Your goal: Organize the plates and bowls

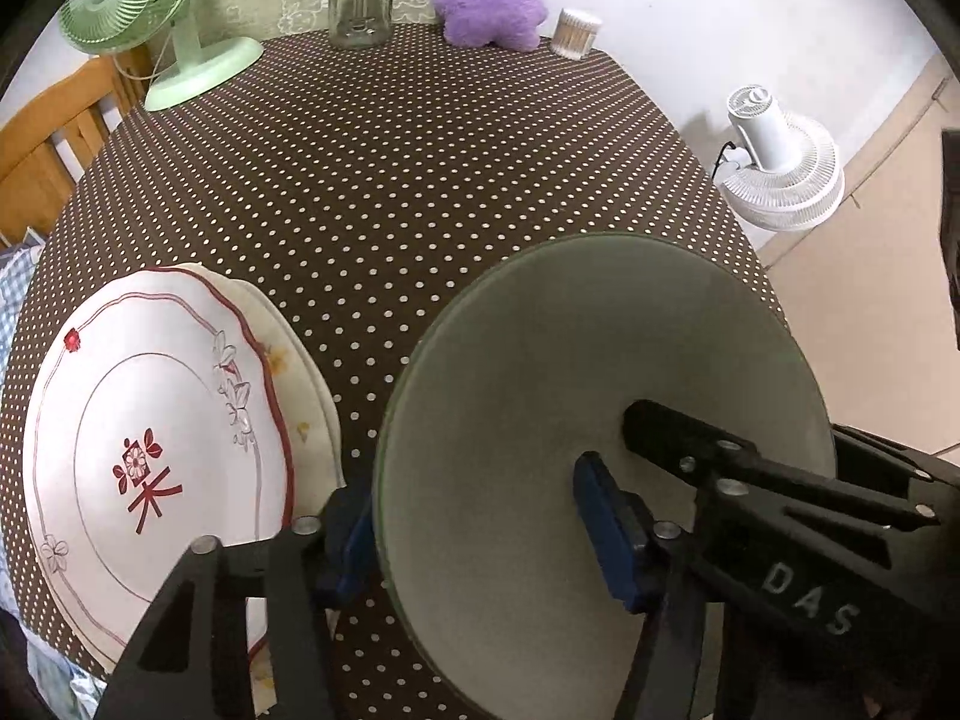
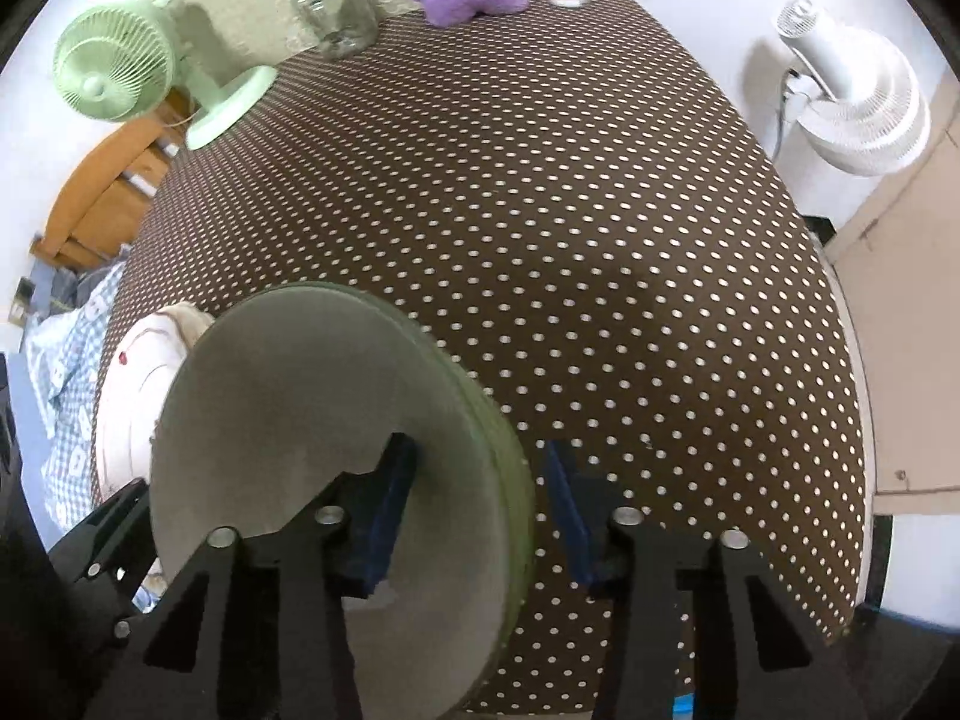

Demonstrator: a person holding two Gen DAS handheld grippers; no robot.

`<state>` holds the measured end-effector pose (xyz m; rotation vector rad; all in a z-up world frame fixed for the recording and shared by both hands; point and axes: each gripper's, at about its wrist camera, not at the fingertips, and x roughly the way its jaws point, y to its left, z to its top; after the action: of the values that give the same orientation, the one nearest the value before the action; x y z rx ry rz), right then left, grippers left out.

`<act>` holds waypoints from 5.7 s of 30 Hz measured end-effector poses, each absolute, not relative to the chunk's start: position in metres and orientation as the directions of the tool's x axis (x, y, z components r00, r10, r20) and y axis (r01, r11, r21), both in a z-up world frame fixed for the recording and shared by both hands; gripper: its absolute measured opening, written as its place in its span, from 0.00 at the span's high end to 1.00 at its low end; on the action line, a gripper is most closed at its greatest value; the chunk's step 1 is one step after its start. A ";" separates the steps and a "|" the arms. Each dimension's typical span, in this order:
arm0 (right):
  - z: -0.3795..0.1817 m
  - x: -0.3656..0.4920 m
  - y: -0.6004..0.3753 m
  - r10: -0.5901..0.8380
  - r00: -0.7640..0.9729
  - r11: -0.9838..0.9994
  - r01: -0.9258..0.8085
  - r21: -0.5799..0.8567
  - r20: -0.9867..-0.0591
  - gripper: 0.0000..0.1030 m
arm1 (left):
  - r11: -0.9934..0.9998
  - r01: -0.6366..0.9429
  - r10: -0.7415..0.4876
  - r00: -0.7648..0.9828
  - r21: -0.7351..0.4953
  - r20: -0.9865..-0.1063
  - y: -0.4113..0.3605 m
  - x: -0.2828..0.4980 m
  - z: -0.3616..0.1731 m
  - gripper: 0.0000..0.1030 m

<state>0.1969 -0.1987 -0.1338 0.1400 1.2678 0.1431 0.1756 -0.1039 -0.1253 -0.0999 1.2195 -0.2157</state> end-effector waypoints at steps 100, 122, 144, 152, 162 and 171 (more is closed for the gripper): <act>-0.105 0.205 0.007 0.134 0.297 0.991 -0.037 0.129 -0.946 0.56 | 0.985 0.108 -0.165 0.310 -0.137 -0.937 0.078 0.183 -0.102 0.43; -0.046 0.167 -0.004 0.096 0.499 0.995 -0.068 0.072 -0.861 0.22 | 0.993 0.100 -0.105 0.498 -0.064 -0.861 0.081 0.151 -0.051 0.10; 0.000 0.060 -0.118 0.048 0.765 0.999 -0.044 0.022 -0.643 0.22 | 0.996 -0.070 0.014 0.740 -0.057 -0.673 0.047 0.051 -0.011 0.08; -0.016 0.021 -0.147 0.025 0.794 1.000 -0.029 0.003 -0.607 0.21 | 0.997 -0.071 0.031 0.784 -0.039 -0.620 0.028 0.018 -0.014 0.02; -0.034 -0.007 -0.166 0.026 0.830 1.000 -0.014 0.026 -0.558 0.15 | 0.998 -0.056 0.040 0.820 -0.010 -0.571 0.005 -0.005 -0.025 0.00; -0.042 -0.011 -0.169 0.046 0.837 0.999 -0.028 0.042 -0.546 0.14 | 0.996 -0.079 0.047 0.823 -0.033 -0.566 0.005 -0.011 -0.027 0.00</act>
<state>-0.0110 -0.1691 -0.0419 0.0328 0.5783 0.0389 -0.0109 0.0055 -0.0267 -0.0557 0.5999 0.0671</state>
